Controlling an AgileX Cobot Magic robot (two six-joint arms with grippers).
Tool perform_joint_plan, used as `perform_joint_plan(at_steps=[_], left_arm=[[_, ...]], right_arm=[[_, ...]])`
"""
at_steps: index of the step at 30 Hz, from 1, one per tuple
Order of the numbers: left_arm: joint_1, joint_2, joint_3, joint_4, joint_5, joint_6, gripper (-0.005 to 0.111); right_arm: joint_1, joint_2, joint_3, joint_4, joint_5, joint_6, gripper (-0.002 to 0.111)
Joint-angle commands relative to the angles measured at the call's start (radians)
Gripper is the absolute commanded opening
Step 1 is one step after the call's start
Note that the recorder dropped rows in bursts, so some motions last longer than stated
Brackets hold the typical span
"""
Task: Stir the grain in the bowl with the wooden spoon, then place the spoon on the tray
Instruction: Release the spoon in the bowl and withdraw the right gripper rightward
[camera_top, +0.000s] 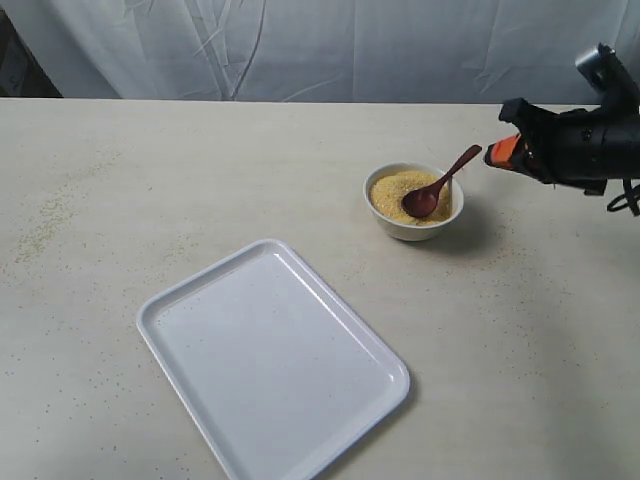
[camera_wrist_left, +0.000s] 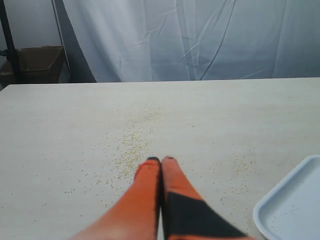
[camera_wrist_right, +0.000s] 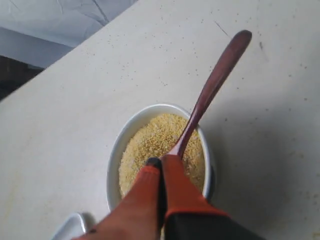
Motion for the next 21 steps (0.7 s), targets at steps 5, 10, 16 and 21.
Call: perform_joint_plan(at_steps=[5,10,16,21], left_arm=[[-0.002,-0.004,0.005,0.0,-0.014,-0.001,0.0],[-0.002,-0.004,0.005,0.0,-0.014,-0.001,0.0],[-0.002,-0.004,0.005,0.0,-0.014,-0.001,0.0],[-0.002,-0.004,0.005,0.0,-0.014,-0.001,0.0]], right_arm=[[0.007,-0.026,-0.269,-1.191,0.02,0.967,-0.001],[0.046,-0.164,-0.051,-0.696,-0.368,0.707,-0.001],[0.1,-0.229,0.154,0.118,-0.322,-0.087,-0.001],[0.099,-0.219,0.158,0.118,-0.021,-0.179,-0.001]])
